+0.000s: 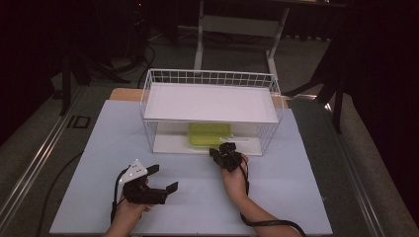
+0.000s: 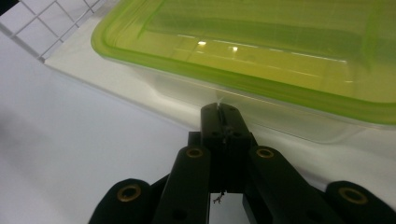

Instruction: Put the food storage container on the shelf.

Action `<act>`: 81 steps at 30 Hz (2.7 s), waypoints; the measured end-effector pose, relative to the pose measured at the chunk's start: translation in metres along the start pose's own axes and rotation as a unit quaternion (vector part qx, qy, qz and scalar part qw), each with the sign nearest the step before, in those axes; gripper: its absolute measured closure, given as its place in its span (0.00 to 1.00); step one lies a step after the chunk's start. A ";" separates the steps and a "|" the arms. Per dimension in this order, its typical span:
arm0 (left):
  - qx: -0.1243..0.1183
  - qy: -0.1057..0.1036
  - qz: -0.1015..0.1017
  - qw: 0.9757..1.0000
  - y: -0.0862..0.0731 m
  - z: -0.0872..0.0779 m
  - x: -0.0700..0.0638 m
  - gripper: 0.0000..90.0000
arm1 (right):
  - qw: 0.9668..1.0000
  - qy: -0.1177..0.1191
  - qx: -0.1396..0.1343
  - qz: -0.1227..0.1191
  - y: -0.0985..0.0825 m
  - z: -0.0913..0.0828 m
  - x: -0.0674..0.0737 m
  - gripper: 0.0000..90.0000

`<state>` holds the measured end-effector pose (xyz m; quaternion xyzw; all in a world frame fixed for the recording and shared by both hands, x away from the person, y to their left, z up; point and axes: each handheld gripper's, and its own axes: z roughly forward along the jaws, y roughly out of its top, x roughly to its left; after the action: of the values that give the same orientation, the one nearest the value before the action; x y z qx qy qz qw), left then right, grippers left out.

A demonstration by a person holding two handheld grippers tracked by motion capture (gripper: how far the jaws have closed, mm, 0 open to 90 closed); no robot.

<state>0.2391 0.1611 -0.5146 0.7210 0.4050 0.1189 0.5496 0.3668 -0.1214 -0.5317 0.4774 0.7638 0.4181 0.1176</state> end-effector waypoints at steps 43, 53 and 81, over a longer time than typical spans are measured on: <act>-0.006 -0.012 0.018 1.000 0.001 0.002 -0.007 0.02 | 0.999 0.028 -0.014 -0.011 0.007 -0.013 0.003 0.80; -0.009 -0.025 0.025 0.999 0.003 0.006 -0.012 0.02 | 0.997 0.053 -0.035 -0.045 -0.003 -0.043 0.005 0.27; 0.003 -0.049 0.066 0.997 0.013 -0.025 -0.011 0.02 | 0.990 0.085 -0.056 -0.096 -0.039 -0.126 -0.014 0.20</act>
<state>0.2223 0.1698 -0.4912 0.7529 0.3298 0.1181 0.5572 0.2765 -0.2064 -0.4855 0.3570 0.7886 0.4863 0.1189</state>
